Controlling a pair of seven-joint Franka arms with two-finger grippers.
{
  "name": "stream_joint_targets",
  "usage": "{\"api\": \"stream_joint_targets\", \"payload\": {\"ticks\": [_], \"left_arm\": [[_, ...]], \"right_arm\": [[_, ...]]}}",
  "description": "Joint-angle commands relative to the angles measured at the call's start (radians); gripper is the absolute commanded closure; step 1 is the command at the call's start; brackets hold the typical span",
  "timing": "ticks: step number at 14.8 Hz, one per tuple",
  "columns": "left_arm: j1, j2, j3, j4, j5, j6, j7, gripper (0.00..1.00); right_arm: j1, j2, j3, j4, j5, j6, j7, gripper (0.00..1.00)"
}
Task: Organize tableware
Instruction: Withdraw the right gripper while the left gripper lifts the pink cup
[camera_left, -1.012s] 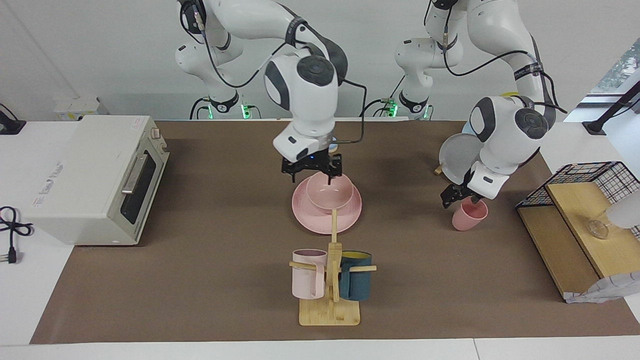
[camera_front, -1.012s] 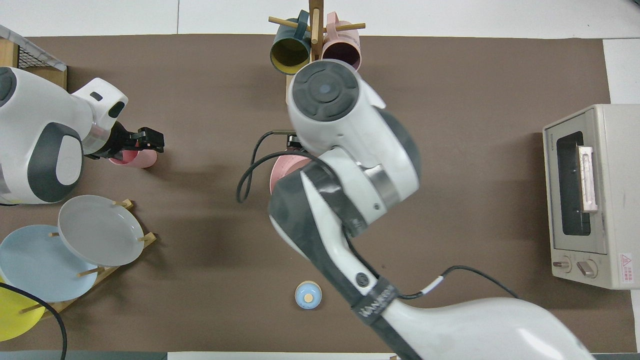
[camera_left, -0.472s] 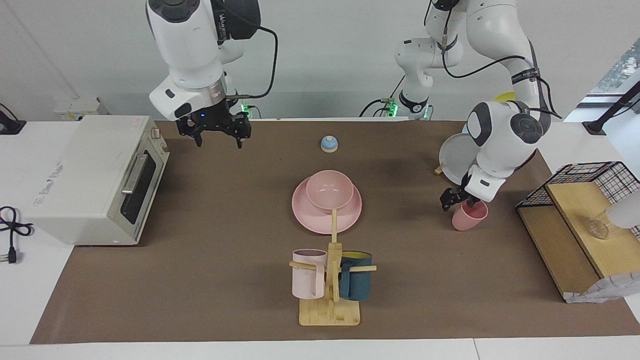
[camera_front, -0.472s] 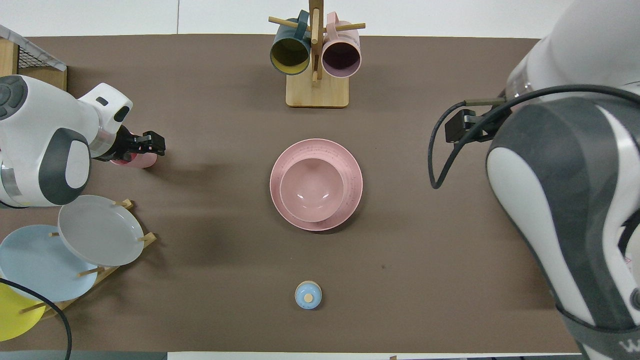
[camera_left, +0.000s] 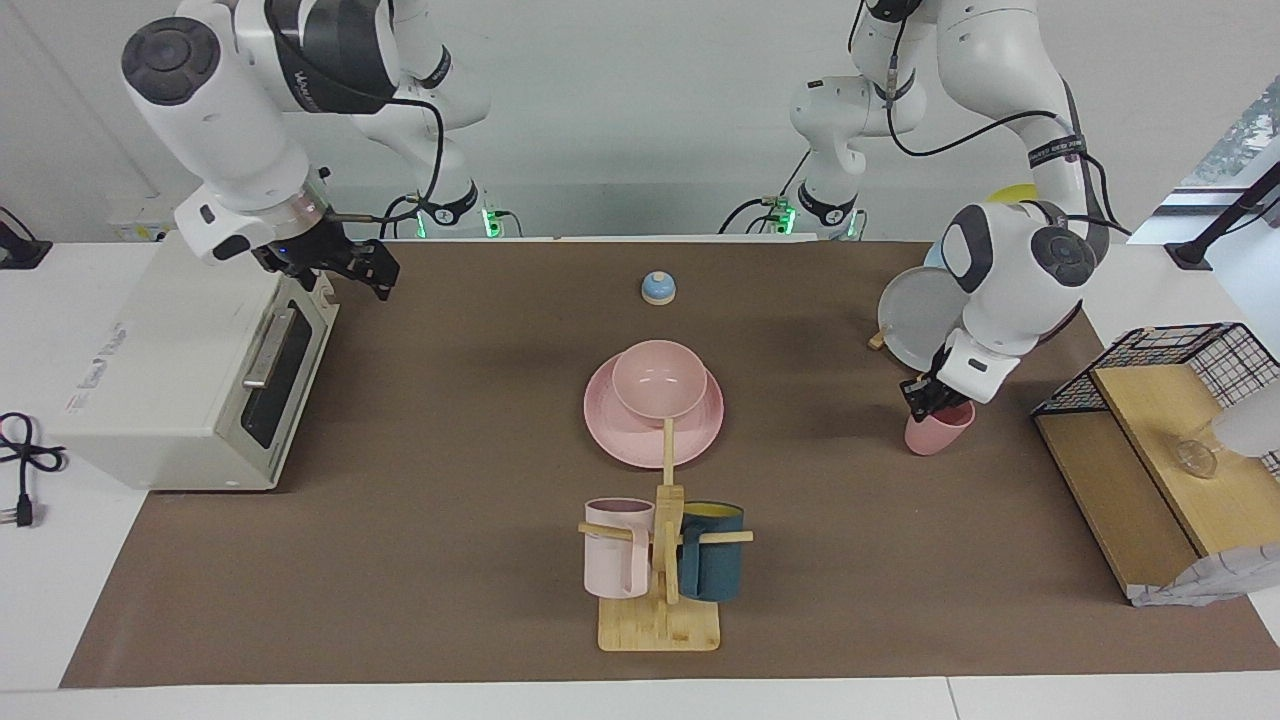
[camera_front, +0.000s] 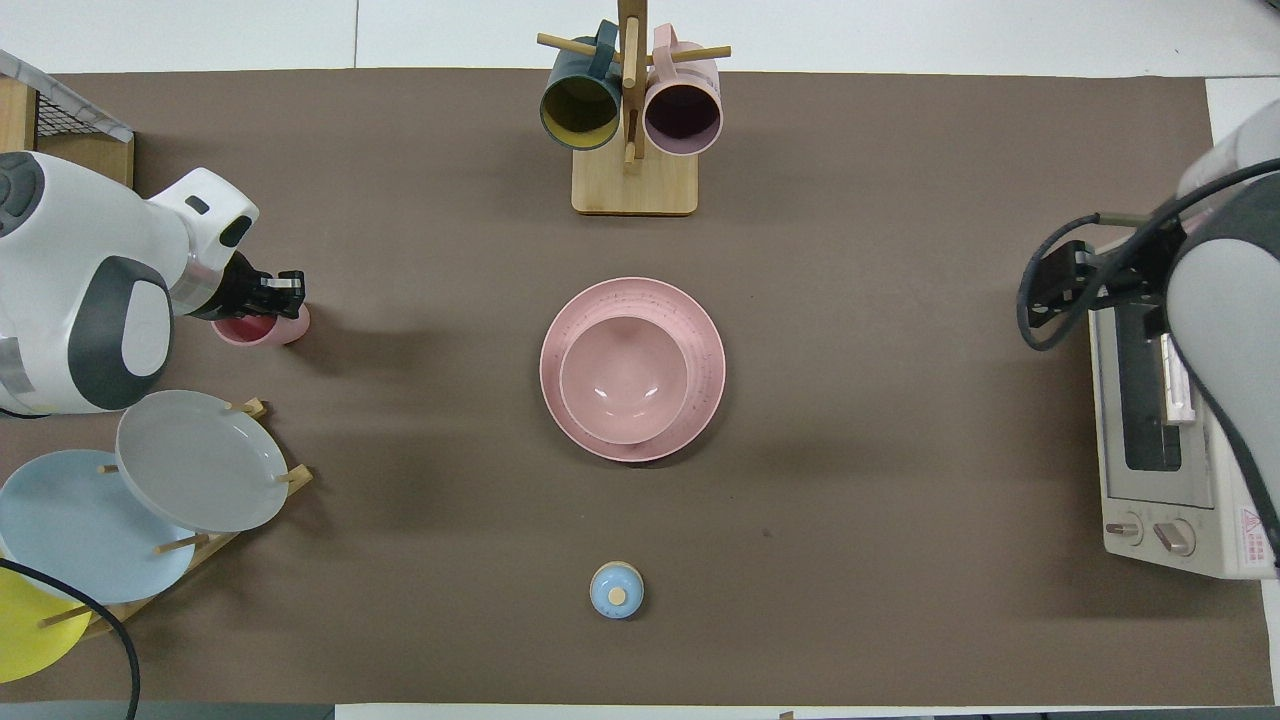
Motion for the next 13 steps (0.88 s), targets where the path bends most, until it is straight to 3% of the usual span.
{"api": "stream_joint_targets", "payload": {"ticks": [1,3,6,8,10,13], "left_arm": [[0.005,-0.004,-0.005,0.007,-0.006,0.010,0.019,1.00],[-0.007,-0.015,-0.005,0.088,-0.006,-0.092,0.013,1.00],[-0.047,-0.006,-0.008,0.314,-0.009,-0.363,-0.011,1.00],[-0.108,-0.003,-0.011,0.412,-0.021,-0.472,-0.115,1.00],[-0.188,0.014,-0.013,0.484,-0.048,-0.543,-0.247,1.00],[-0.341,0.066,-0.014,0.598,-0.064,-0.567,-0.517,1.00]], "right_arm": [[-0.045,-0.088,0.011,-0.099,0.011,0.049,-0.116,0.00],[-0.076,-0.083,0.011,-0.089,-0.001,0.078,-0.197,0.00],[-0.145,-0.075,0.041,-0.072,-0.002,0.103,-0.211,0.00],[-0.156,-0.044,0.066,-0.037,-0.021,0.105,-0.233,0.00],[-0.162,-0.003,0.072,0.037,-0.019,0.077,-0.242,0.00],[-0.171,-0.024,0.070,0.011,0.000,0.063,-0.257,0.00]]}}
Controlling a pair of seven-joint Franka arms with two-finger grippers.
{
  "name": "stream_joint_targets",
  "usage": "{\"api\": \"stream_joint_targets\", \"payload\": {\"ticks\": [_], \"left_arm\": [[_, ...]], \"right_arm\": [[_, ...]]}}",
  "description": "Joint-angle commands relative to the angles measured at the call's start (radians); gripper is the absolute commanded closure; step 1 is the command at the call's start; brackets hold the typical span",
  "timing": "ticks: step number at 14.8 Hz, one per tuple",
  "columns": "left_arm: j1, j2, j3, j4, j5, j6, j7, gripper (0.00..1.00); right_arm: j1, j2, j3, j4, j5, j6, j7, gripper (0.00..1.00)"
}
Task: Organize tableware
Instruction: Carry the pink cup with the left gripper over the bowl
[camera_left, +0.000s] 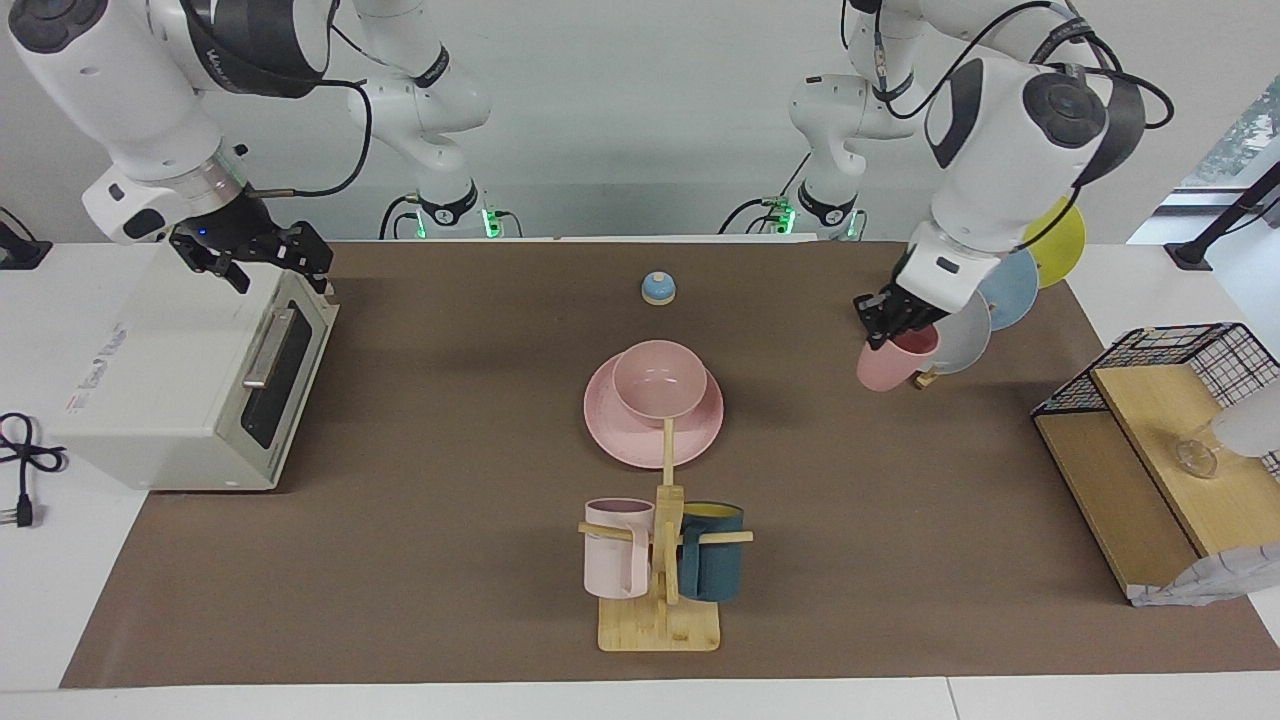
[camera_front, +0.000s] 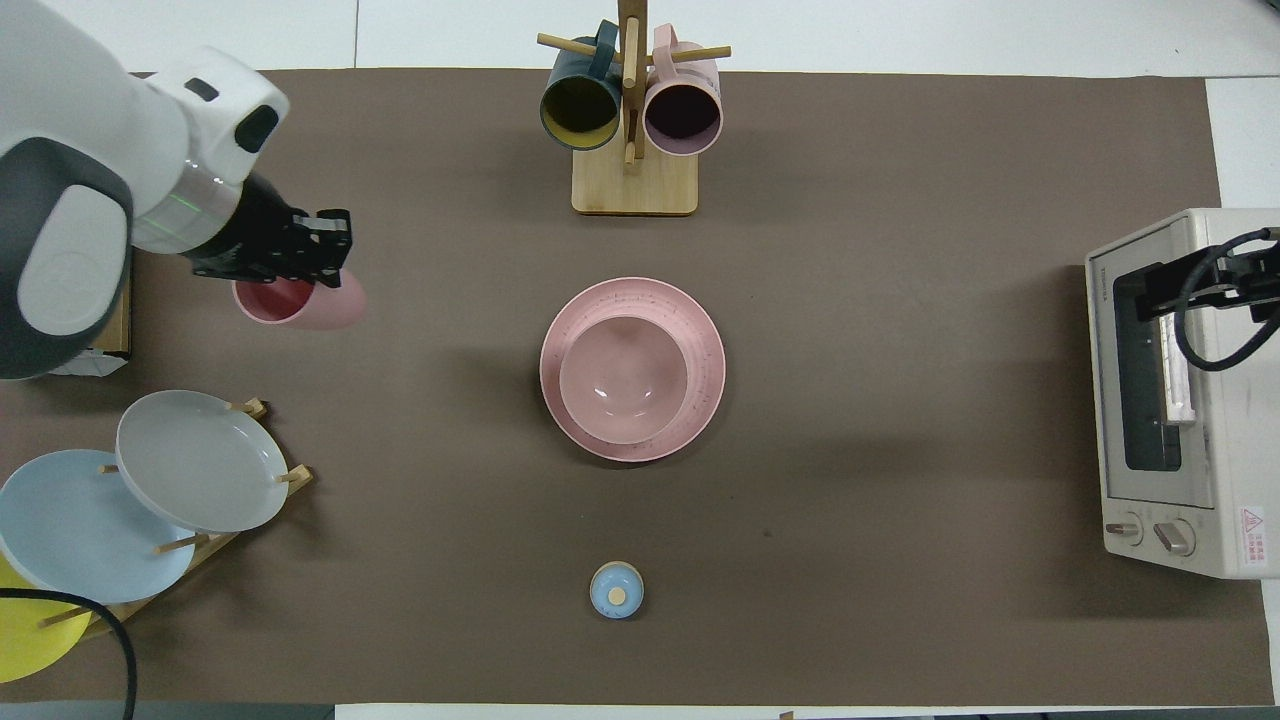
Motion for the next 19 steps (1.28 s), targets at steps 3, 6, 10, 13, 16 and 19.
{"api": "stream_joint_targets", "payload": {"ticks": [3,6,10,13,16,19], "left_arm": [[-0.258,0.105,0.017,0.100,-0.004,0.040,-0.385,1.00],[-0.358,0.157,0.019,0.090,0.025,0.126,-0.518,1.00],[-0.401,0.186,0.019,0.021,0.048,0.209,-0.599,1.00],[-0.399,0.206,0.019,0.013,0.050,0.221,-0.604,1.00],[-0.415,0.220,0.019,-0.042,0.050,0.287,-0.633,1.00],[-0.419,0.228,0.019,-0.064,0.050,0.315,-0.636,1.00]], "right_arm": [[-0.030,-0.004,0.016,0.010,0.010,-0.021,-0.035,0.00],[-0.032,-0.014,0.014,-0.010,0.010,-0.023,-0.041,0.00],[-0.033,-0.014,0.014,-0.010,0.009,-0.021,-0.042,0.00],[-0.033,-0.014,0.016,-0.011,0.009,-0.020,-0.080,0.00],[-0.033,-0.014,0.017,-0.011,0.009,-0.015,-0.098,0.00],[-0.033,-0.016,0.017,-0.013,0.009,-0.015,-0.096,0.00]]}}
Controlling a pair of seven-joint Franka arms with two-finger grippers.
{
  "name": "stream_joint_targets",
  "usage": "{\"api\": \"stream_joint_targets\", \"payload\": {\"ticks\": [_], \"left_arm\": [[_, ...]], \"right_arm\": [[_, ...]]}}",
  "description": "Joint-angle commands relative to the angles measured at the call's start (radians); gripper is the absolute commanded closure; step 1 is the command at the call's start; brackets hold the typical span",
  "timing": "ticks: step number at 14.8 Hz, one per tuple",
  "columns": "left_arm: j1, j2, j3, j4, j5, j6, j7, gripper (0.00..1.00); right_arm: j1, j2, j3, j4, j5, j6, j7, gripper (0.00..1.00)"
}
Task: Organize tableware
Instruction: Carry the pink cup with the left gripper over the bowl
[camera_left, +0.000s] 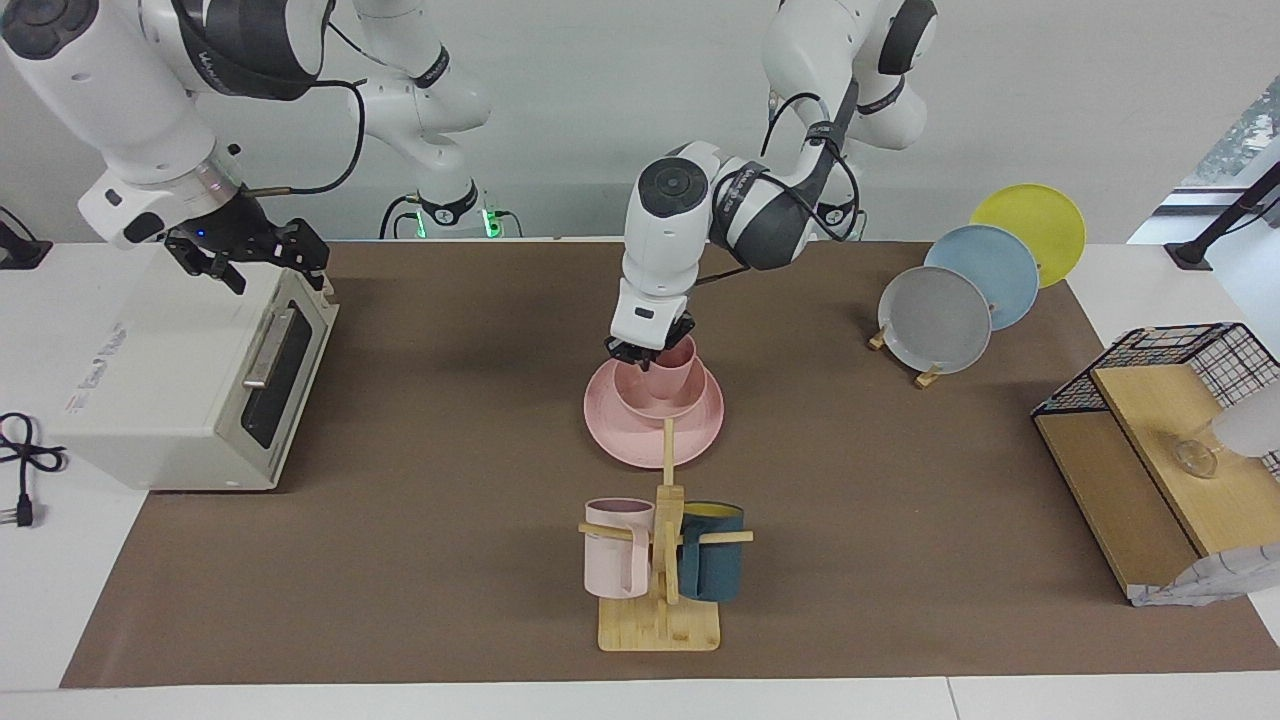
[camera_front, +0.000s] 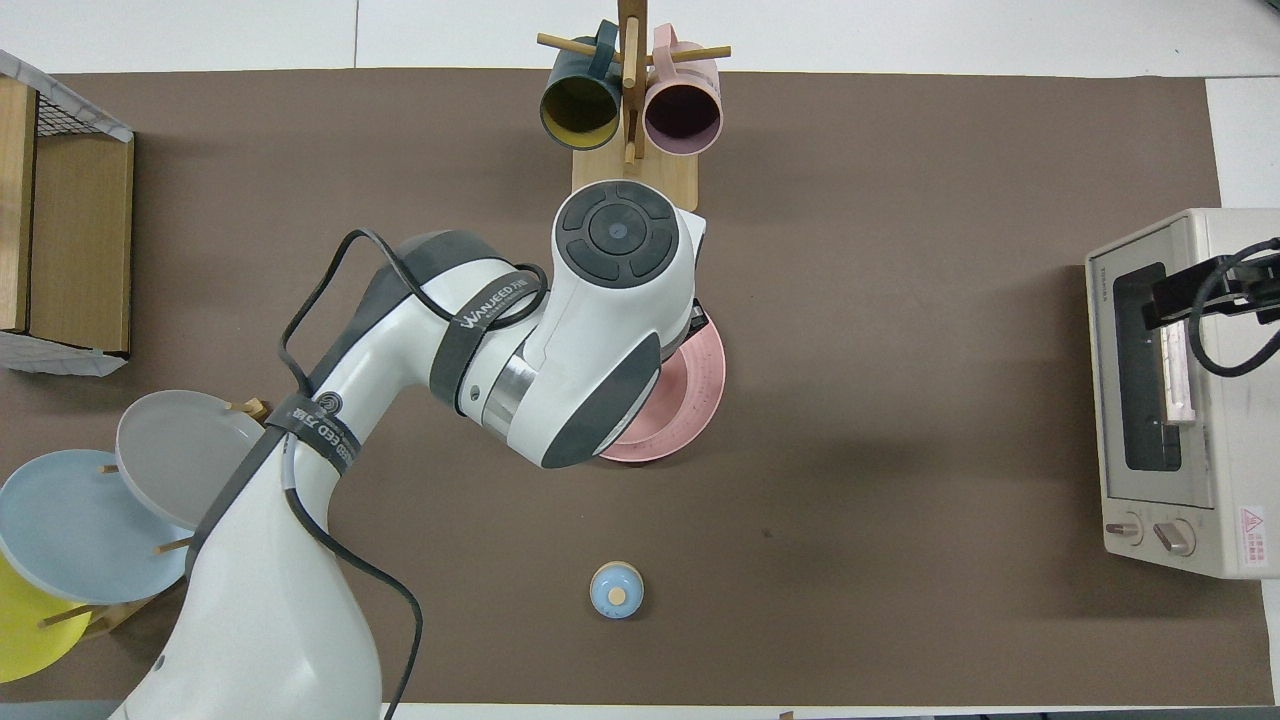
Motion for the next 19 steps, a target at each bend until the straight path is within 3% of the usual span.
{"api": "stream_joint_targets", "payload": {"ticks": [1,9,11,12,15,19], "left_arm": [[-0.018,0.000,0.012,-0.026,0.020,0.035,-0.024,1.00],[-0.024,0.001,0.012,-0.066,0.039,0.081,-0.021,1.00],[-0.024,0.001,0.012,-0.066,0.040,0.075,-0.021,0.16],[-0.024,0.000,0.012,-0.062,0.040,0.068,-0.021,0.00],[-0.009,-0.031,0.018,-0.052,0.042,0.034,-0.012,0.00],[0.160,-0.196,0.018,-0.039,0.040,-0.113,0.172,0.00]], "right_arm": [[-0.022,-0.015,0.015,-0.014,0.008,-0.005,-0.027,0.00],[-0.023,-0.013,0.014,-0.001,0.010,-0.011,-0.024,0.00],[-0.019,-0.015,0.015,-0.001,0.011,-0.011,-0.024,0.00],[-0.020,-0.015,0.015,-0.003,0.011,-0.011,-0.024,0.00],[-0.011,-0.019,0.015,-0.001,0.011,-0.004,-0.024,0.00],[-0.006,-0.024,0.017,-0.003,0.011,-0.005,-0.028,0.00]]}}
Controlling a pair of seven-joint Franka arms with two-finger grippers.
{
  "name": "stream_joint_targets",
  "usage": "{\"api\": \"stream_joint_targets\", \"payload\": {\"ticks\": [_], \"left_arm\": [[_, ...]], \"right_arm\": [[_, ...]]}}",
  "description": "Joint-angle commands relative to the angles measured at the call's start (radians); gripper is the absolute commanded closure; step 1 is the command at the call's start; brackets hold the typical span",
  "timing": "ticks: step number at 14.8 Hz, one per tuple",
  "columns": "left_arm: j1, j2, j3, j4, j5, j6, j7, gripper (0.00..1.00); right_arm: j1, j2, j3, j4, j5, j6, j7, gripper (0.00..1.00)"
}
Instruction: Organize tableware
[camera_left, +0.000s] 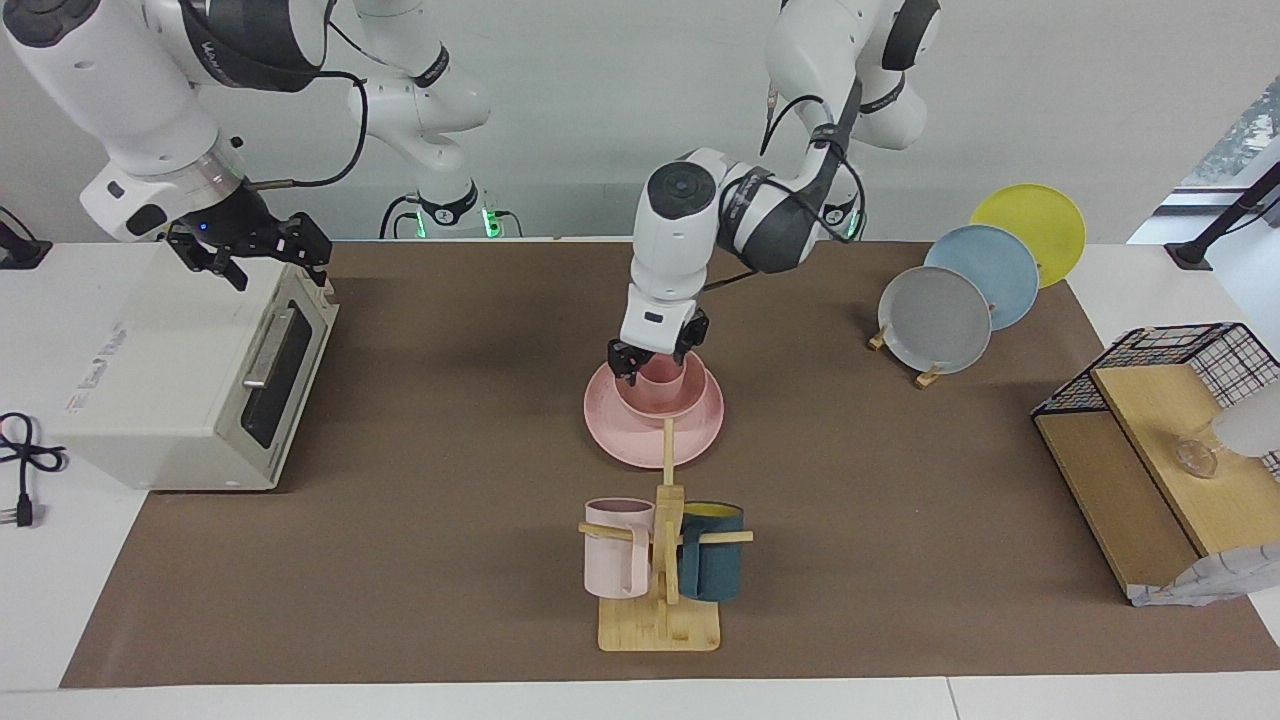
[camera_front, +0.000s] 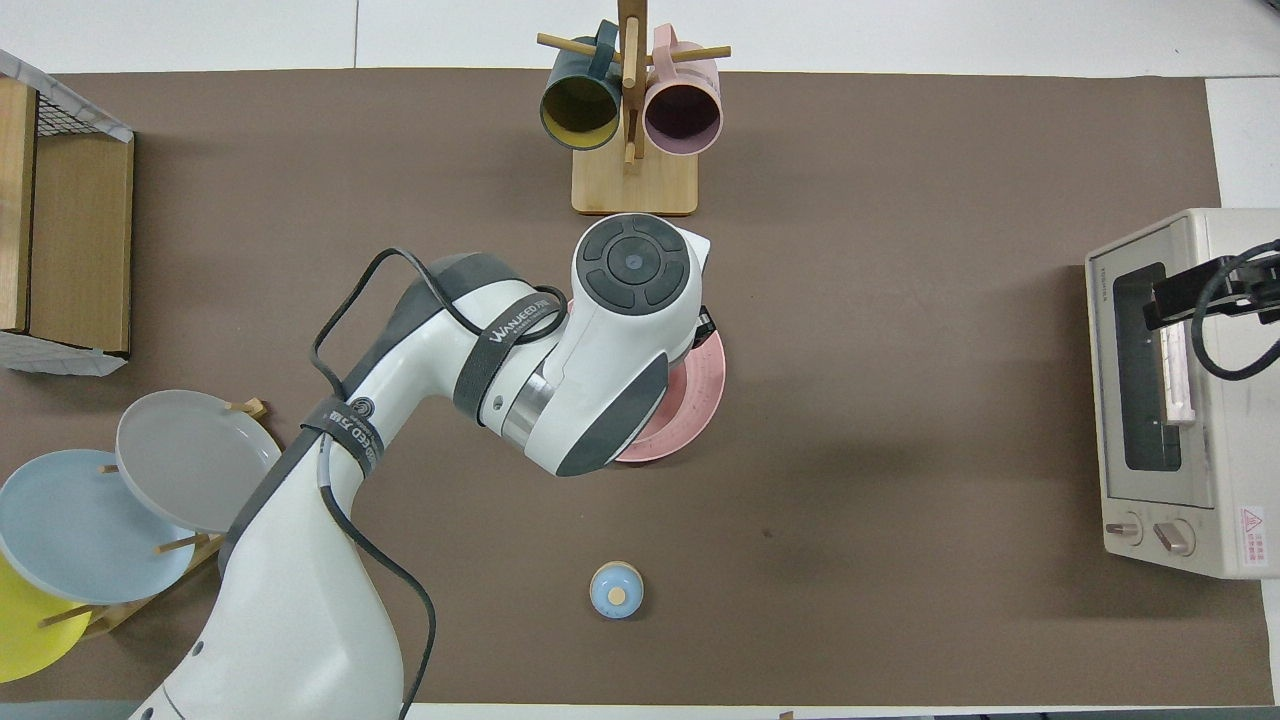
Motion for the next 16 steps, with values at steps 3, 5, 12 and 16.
{"api": "stream_joint_targets", "payload": {"ticks": [3,5,12,16], "left_arm": [[0.277,-0.231,-0.005,-0.035,0.010,-0.216,0.396,0.00],[0.392,-0.277,-0.005,-0.035,0.003,-0.279,0.589,0.00],[0.506,-0.478,-0.003,-0.281,0.003,-0.251,0.842,0.00],[0.506,-0.457,-0.003,-0.222,0.004,-0.278,0.854,0.00]], "right_arm": [[-0.001,-0.010,0.020,-0.001,-0.007,-0.001,-0.025,0.00],[-0.001,-0.010,0.022,0.000,-0.002,-0.002,-0.028,0.00],[-0.003,-0.020,0.020,-0.007,0.001,-0.008,-0.031,0.00],[-0.007,-0.031,0.020,-0.021,0.003,-0.024,-0.019,0.00]]}}
